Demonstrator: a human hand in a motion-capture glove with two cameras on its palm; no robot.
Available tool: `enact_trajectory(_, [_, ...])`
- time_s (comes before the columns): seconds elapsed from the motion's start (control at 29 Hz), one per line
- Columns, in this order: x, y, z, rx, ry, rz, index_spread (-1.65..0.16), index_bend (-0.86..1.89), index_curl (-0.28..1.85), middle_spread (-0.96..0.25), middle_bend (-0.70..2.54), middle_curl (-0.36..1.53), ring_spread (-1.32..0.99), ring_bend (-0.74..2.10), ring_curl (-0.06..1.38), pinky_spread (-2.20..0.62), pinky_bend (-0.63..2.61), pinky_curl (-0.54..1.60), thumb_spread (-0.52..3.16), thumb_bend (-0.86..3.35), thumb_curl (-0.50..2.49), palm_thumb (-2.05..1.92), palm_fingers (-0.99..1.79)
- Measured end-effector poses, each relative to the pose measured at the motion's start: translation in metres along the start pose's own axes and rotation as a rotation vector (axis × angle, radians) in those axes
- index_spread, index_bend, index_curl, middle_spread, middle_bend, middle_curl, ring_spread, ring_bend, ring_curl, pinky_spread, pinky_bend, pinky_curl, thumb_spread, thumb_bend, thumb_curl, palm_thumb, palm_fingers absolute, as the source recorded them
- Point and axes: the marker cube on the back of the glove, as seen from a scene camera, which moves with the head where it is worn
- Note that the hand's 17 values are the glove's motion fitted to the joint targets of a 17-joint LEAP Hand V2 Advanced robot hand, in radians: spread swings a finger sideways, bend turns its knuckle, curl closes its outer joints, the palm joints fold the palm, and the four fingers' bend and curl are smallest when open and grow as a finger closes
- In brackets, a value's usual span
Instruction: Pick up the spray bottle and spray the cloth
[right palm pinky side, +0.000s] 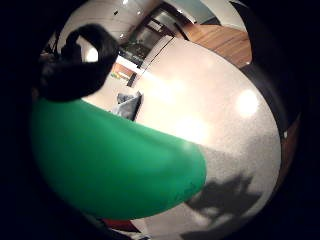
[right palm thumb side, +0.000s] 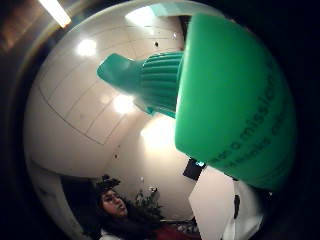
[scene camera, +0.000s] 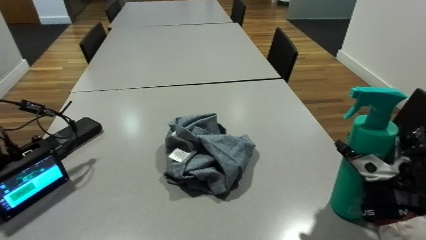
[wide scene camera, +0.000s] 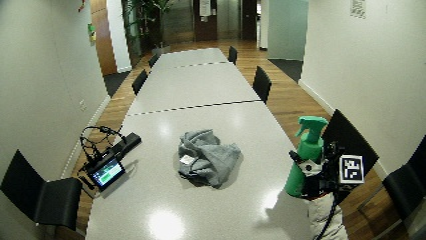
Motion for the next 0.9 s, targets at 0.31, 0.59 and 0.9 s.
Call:
enact_trajectory(0.31, [0.004,-0.023,-0.015,-0.031,0.294,-0.029,-0.25,0.15,0.33,-0.07,0.47,0.39,-0.11,0.6,0.38,-0.11,0.52,0.35,0.58,0.1,0.52,1.11,0.9])
enact_trajectory(0.59, [-0.058,-0.077,0.024,-0.176,0.74,-0.217,-0.24,0.14,0.34,-0.07,0.41,0.41,-0.11,0.55,0.39,-0.14,0.48,0.37,0.51,0.05,0.56,1.15,0.93])
enact_trajectory(0.9, [-0.072,-0.09,0.048,-0.251,1.115,-0.364,-0.25,0.13,0.34,-0.08,0.37,0.42,-0.13,0.51,0.4,-0.15,0.46,0.38,0.46,-0.01,0.59,1.18,0.96])
